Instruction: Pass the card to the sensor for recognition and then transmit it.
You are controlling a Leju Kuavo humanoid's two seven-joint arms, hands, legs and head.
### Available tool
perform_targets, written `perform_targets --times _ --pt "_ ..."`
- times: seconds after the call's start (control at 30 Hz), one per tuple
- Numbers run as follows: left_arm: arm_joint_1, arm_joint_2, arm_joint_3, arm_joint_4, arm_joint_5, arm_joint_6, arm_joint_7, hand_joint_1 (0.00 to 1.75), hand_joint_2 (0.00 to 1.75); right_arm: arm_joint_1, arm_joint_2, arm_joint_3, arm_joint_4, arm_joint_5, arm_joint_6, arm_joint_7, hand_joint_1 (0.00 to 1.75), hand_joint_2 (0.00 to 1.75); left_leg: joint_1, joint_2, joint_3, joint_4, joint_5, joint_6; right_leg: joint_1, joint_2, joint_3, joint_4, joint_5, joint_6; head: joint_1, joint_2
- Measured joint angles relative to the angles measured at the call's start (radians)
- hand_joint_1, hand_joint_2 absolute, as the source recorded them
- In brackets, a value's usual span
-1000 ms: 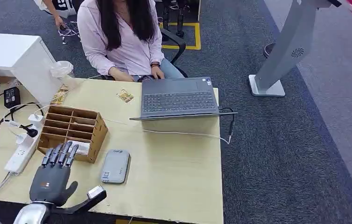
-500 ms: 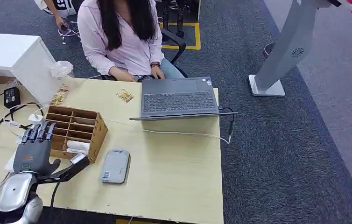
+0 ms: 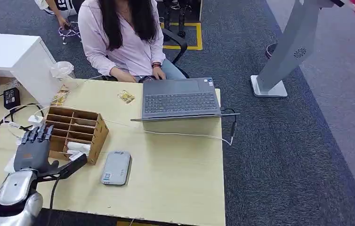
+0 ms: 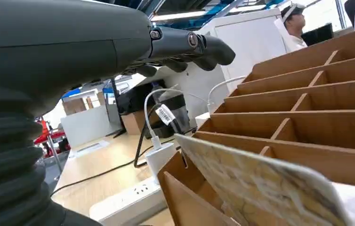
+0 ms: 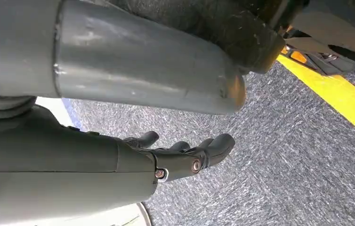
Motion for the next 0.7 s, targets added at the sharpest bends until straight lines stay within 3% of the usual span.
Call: perform_targets --times 0.7 --pt "0.009 -0.057 -0.029 -0.036 -0.025 0.006 -0.034 0.0 1.75 0.0 0.0 0.0 0.0 0.0 -0.005 -0.027 0.0 0.0 0.0 0.0 0.0 0.0 0.0 0.0 0.0 0.0 0.0 0.0 0.0 0.0 0.0 0.0"
